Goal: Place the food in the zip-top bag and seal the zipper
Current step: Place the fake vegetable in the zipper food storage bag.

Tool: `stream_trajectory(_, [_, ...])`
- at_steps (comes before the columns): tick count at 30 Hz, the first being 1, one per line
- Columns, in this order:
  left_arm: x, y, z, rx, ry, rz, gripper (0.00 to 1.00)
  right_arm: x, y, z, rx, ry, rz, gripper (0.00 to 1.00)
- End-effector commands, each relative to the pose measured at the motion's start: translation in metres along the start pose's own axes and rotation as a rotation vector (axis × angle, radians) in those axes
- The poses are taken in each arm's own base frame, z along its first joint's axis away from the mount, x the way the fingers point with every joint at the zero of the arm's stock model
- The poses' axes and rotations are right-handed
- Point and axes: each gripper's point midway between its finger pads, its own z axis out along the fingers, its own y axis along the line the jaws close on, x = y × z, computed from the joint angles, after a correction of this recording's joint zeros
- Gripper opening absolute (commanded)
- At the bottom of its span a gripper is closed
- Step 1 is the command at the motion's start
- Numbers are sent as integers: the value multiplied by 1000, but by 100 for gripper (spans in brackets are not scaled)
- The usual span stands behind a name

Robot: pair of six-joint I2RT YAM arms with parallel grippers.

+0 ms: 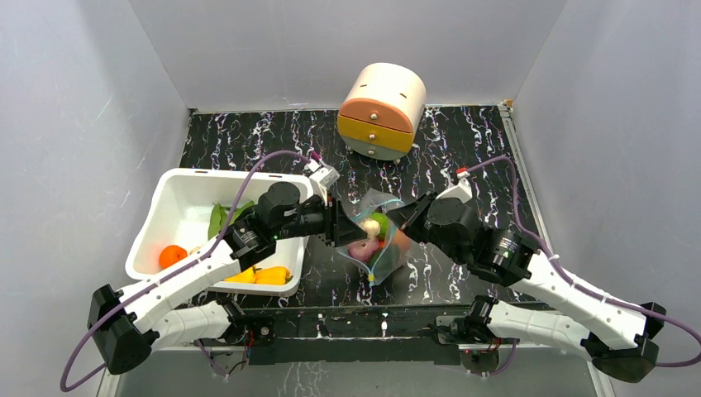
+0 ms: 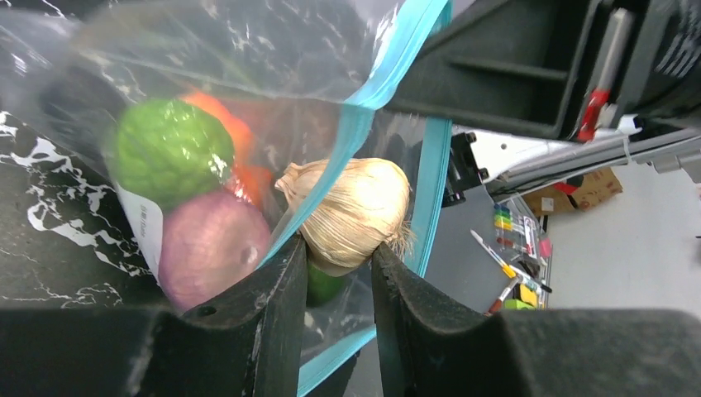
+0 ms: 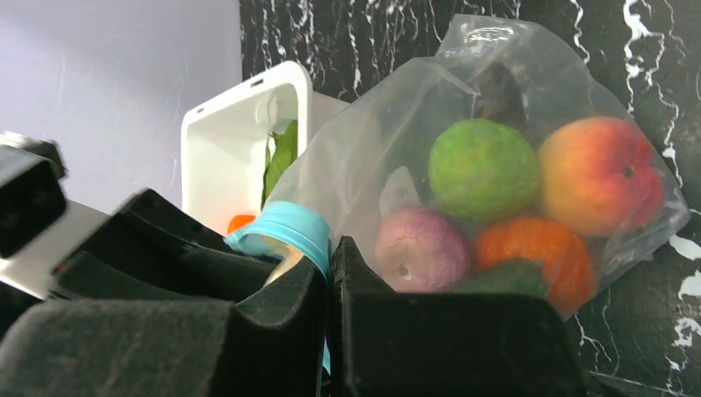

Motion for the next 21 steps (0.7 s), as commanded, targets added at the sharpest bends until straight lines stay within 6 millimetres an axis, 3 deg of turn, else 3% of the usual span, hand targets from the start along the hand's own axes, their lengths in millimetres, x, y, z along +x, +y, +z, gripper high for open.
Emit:
stream_trajectory(1, [-23, 2, 4, -58, -59, 33, 27, -1, 21, -6, -111, 7, 86, 0])
stream_trajectory(6, [-23, 9, 18, -74, -47, 12, 25, -3, 31, 3, -98, -2, 117, 0])
stream_trajectory(9, [-22, 10, 17, -99, -34, -9, 47, -12, 34, 1, -105, -40, 164, 0])
stream_trajectory(13, [-35, -7, 9, -71, -54, -36, 68, -18, 34, 1, -99, -70, 204, 0])
stream_trajectory(17, [-47, -27, -12, -28, -107, -35, 76, -27, 31, 0, -85, -111, 252, 0])
stream_trajectory(21, [-44, -32, -32, -44, -112, -1, 76, -36, 34, -2, -102, -148, 327, 0])
